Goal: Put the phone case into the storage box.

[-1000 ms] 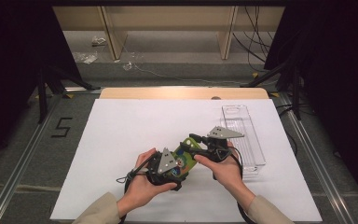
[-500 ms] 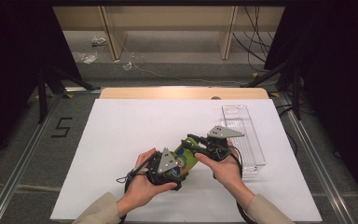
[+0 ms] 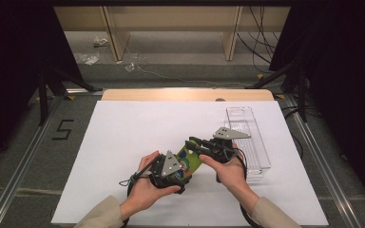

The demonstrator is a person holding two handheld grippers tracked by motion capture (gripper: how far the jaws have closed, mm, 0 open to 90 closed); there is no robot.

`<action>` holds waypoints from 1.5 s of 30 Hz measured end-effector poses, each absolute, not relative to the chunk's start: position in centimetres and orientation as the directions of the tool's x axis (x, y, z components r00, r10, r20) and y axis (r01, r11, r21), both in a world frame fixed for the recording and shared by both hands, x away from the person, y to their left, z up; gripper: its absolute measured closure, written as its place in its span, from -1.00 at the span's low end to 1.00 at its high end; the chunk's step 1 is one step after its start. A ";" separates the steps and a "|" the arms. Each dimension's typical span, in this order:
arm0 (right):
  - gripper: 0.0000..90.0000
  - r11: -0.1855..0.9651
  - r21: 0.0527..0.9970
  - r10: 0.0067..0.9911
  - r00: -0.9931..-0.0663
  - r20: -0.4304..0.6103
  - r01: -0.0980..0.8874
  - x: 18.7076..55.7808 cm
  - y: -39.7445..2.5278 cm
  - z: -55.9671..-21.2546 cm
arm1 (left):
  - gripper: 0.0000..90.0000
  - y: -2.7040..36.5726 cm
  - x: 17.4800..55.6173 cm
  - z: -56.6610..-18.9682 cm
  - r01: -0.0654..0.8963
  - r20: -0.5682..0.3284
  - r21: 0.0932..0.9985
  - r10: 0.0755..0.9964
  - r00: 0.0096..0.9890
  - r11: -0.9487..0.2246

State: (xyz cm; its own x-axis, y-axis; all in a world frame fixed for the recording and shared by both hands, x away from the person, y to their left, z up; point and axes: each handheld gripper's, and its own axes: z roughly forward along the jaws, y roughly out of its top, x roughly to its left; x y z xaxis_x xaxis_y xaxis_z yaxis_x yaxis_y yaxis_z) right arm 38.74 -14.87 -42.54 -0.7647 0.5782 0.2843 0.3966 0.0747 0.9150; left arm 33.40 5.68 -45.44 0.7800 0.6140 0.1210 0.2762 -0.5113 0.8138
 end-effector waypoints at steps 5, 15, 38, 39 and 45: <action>0.67 0.075 0.918 0.564 -0.776 0.282 0.389 38.5 -14.7 -42.0 | -0.64 5.7 33.4 -45.4 0.268 0.129 0.816 0.613 0.780 -0.512; 0.72 0.062 0.923 0.541 -0.790 0.290 0.381 38.2 -14.6 -41.4 | -0.64 5.7 33.3 -45.3 0.234 0.149 0.831 0.607 0.780 -0.505; 0.73 0.137 0.952 0.534 -0.830 0.161 0.273 37.9 -15.7 -38.9 | -0.64 7.5 34.3 -45.2 0.235 0.086 0.870 0.602 0.794 -0.434; 0.73 0.142 0.951 0.536 -0.829 0.160 0.275 37.9 -15.7 -39.0 | -0.63 7.5 34.3 -45.2 0.236 0.084 0.870 0.602 0.794 -0.433; 0.73 0.169 0.947 0.527 -0.837 0.148 0.274 38.0 -15.6 -39.1 | -0.62 7.5 34.4 -45.2 0.236 0.081 0.872 0.602 0.795 -0.428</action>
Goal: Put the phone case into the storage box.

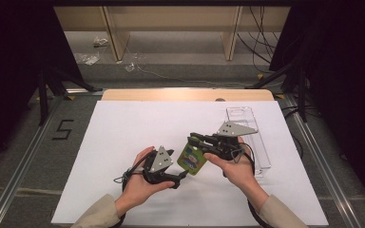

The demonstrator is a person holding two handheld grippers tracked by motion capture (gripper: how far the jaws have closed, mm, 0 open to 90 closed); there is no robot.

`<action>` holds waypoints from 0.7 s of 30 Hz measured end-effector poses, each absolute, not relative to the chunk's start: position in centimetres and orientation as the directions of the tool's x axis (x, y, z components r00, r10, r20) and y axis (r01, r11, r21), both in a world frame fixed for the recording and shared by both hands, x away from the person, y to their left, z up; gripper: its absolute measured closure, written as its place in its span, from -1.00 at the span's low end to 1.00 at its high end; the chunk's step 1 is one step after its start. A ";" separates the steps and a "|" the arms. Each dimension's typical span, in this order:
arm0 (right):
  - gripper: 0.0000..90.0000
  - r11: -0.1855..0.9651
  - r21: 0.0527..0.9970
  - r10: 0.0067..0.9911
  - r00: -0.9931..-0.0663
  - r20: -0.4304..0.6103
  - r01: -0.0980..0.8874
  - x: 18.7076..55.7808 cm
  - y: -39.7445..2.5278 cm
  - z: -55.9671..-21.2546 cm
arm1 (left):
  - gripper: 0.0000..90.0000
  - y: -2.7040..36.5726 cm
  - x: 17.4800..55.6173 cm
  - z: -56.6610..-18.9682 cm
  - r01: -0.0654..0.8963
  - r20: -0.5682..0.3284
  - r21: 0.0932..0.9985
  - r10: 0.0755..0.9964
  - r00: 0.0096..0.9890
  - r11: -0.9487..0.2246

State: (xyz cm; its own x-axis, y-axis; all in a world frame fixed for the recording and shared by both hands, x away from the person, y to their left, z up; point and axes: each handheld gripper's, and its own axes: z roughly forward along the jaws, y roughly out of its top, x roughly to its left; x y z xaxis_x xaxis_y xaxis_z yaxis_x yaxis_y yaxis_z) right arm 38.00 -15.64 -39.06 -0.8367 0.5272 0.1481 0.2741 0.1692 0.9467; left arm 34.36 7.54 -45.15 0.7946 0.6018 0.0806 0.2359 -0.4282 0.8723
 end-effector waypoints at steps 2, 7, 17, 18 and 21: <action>0.73 0.184 0.945 0.525 -0.840 0.137 0.269 38.0 -15.6 -39.0 | -0.61 7.5 34.4 -45.1 0.236 0.081 0.873 0.602 0.794 -0.428; 0.72 0.211 0.941 0.521 -0.845 0.120 0.264 38.0 -15.5 -38.8 | -0.59 7.5 34.4 -45.1 0.236 0.080 0.872 0.601 0.795 -0.428; 0.72 0.229 0.935 0.521 -0.845 0.118 0.271 38.0 -15.5 -38.9 | -0.57 7.5 34.4 -45.1 0.236 0.079 0.873 0.601 0.795 -0.427; 0.72 0.230 0.935 0.521 -0.845 0.117 0.271 38.0 -15.5 -38.9 | -0.57 7.5 34.4 -45.1 0.237 0.078 0.873 0.602 0.795 -0.427; 0.72 0.233 0.934 0.519 -0.847 0.116 0.271 38.0 -15.4 -39.0 | -0.55 7.6 34.4 -45.1 0.237 0.076 0.875 0.603 0.794 -0.423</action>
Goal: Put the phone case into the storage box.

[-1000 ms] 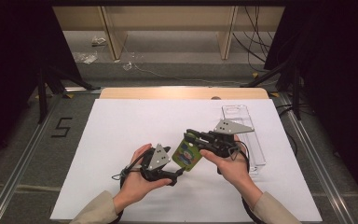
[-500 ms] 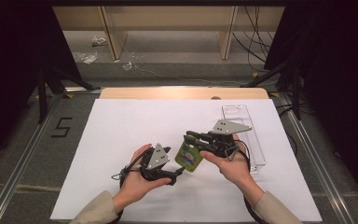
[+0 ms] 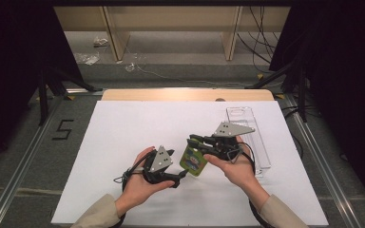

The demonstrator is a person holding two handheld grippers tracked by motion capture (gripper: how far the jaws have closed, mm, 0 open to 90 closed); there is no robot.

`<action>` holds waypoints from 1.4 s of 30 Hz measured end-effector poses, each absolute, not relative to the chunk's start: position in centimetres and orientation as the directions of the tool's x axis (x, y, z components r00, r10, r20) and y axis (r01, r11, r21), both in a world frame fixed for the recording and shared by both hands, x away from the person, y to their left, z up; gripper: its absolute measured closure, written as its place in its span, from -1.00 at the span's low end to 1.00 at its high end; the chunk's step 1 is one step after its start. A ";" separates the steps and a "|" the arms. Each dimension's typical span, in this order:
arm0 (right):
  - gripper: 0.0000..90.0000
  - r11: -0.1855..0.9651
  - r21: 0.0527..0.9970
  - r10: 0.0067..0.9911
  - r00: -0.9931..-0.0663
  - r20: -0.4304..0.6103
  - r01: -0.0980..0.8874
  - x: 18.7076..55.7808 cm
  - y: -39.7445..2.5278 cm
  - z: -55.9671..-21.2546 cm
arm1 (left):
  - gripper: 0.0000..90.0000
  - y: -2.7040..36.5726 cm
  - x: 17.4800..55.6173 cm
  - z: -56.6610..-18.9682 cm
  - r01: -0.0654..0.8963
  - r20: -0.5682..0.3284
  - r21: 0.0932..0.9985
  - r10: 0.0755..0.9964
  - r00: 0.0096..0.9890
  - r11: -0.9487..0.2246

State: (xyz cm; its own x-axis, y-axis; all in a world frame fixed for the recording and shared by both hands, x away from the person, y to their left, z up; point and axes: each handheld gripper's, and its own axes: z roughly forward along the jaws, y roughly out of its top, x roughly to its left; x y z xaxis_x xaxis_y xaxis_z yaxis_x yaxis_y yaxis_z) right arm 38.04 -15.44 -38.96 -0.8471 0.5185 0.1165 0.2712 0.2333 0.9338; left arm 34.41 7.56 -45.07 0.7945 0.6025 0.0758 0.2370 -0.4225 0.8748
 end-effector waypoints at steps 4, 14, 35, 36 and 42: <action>0.72 0.235 0.933 0.515 -0.849 0.118 0.272 38.0 -15.4 -39.0 | -0.53 7.7 34.5 -45.0 0.239 0.076 0.875 0.606 0.792 -0.422; 0.72 0.237 0.932 0.498 -0.858 0.125 0.273 37.9 -15.3 -38.7 | -0.40 8.0 35.2 -45.4 0.242 0.063 0.876 0.598 0.799 -0.416; 0.72 0.244 0.927 0.465 -0.874 0.145 0.284 37.7 -14.8 -38.7 | -0.37 8.1 35.9 -46.3 0.245 0.046 0.874 0.573 0.818 -0.420; 0.72 0.244 0.928 0.464 -0.874 0.145 0.283 37.6 -14.8 -38.7 | -0.36 8.2 35.9 -46.3 0.243 0.045 0.874 0.570 0.820 -0.420; 0.72 0.245 0.927 0.460 -0.875 0.148 0.285 37.6 -14.7 -38.7 | -0.30 8.1 35.9 -46.1 0.221 0.041 0.886 0.544 0.838 -0.406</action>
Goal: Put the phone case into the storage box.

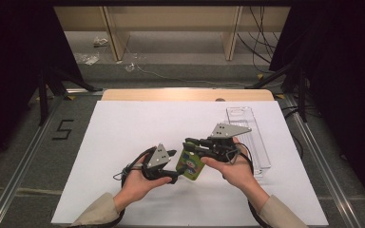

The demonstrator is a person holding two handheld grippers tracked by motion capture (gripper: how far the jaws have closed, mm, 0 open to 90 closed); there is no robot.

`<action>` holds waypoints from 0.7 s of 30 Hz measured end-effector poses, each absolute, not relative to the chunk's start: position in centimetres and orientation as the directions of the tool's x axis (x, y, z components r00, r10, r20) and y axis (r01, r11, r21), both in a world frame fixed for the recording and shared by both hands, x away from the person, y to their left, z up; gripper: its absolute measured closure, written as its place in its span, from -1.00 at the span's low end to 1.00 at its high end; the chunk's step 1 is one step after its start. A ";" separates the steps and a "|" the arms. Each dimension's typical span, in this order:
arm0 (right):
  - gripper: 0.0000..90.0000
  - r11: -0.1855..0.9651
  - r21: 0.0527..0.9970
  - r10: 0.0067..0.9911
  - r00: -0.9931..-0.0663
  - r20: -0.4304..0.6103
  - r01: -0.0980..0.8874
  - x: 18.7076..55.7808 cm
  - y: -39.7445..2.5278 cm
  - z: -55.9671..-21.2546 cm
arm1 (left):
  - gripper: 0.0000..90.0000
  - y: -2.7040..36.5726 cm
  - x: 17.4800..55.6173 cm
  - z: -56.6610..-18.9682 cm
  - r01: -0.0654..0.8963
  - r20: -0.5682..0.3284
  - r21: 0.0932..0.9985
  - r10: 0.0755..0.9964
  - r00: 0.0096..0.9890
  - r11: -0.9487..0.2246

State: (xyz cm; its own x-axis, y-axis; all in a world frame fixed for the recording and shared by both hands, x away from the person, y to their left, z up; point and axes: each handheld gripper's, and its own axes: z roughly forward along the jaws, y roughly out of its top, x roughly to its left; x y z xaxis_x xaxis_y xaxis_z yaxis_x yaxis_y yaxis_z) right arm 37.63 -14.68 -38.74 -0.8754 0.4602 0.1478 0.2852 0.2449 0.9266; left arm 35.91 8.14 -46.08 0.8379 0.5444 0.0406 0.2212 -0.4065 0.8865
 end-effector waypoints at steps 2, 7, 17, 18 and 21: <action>0.72 0.245 0.927 0.457 -0.877 0.148 0.284 37.6 -14.6 -38.8 | -0.27 8.0 35.9 -46.1 0.213 0.039 0.888 0.528 0.848 -0.407; 0.72 0.244 0.927 0.452 -0.879 0.152 0.286 37.6 -14.6 -38.7 | -0.22 7.7 35.8 -46.1 0.205 0.032 0.887 0.498 0.867 -0.415; 0.72 0.248 0.924 0.442 -0.883 0.158 0.289 37.6 -14.4 -38.9 | -0.05 7.5 36.0 -46.1 0.226 -0.027 0.890 0.448 0.893 -0.397; 0.72 0.248 0.924 0.441 -0.883 0.158 0.290 37.6 -14.4 -38.9 | -0.03 7.5 36.0 -46.1 0.226 -0.029 0.891 0.446 0.895 -0.395; 0.72 0.244 0.926 0.443 -0.882 0.159 0.289 37.6 -14.4 -38.9 | 0.00 7.5 36.1 -46.0 0.225 -0.033 0.892 0.440 0.897 -0.392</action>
State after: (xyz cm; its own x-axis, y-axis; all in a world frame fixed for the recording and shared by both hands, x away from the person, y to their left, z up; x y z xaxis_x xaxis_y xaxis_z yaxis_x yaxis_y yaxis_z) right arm 37.55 -14.40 -38.90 -0.8824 0.4429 0.1590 0.2892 0.2439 0.9257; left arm 36.06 7.53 -45.97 0.8974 0.4400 -0.0333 0.2252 -0.3918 0.8920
